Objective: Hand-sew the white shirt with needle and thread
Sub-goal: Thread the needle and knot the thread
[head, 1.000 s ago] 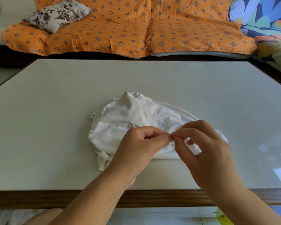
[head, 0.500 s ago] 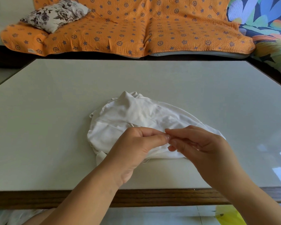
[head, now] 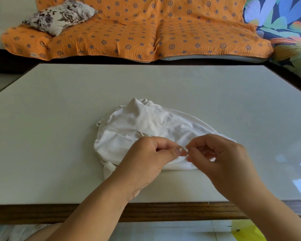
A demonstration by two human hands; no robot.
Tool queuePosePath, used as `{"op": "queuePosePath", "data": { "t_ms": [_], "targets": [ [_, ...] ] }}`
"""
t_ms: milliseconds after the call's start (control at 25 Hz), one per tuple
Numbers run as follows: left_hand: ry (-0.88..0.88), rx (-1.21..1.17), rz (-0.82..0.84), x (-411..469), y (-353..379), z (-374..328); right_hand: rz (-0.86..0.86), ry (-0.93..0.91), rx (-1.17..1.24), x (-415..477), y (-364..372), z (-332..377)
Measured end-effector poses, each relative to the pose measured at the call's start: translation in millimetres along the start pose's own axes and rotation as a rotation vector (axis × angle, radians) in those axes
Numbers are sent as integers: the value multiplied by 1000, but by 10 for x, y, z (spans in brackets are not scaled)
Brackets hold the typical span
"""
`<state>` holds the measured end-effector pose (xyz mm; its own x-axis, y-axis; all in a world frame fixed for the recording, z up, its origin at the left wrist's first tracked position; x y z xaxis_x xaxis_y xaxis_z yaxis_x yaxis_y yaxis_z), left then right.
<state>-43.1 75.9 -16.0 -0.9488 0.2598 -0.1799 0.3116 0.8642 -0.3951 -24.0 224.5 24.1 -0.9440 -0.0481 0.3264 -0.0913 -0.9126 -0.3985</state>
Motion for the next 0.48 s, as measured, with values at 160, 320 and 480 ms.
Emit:
{"op": "queuePosePath", "data": {
  "t_ms": [160,320,480],
  "targets": [
    [-13,-11,-45,-7,-16,-2,3,139,132,23,-33,-81],
    [-43,-80,-34,-3,-25,32,58,401,528,38,-41,-238],
    [-52,-105,-21,-7,-29,13,103,396,561,26,-27,-231]
  ]
}}
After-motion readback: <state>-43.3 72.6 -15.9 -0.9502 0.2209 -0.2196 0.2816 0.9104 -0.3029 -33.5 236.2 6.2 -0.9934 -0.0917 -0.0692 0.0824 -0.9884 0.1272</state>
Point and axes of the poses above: each hand's wrist, its own x-axis towards the middle knuckle, its own y-axis out of the palm, z = x × y, the point moved 7 cm from there along x, towards the middle knuckle, and after that the axes turned 15 degrees about x, right-handed, at the moved point
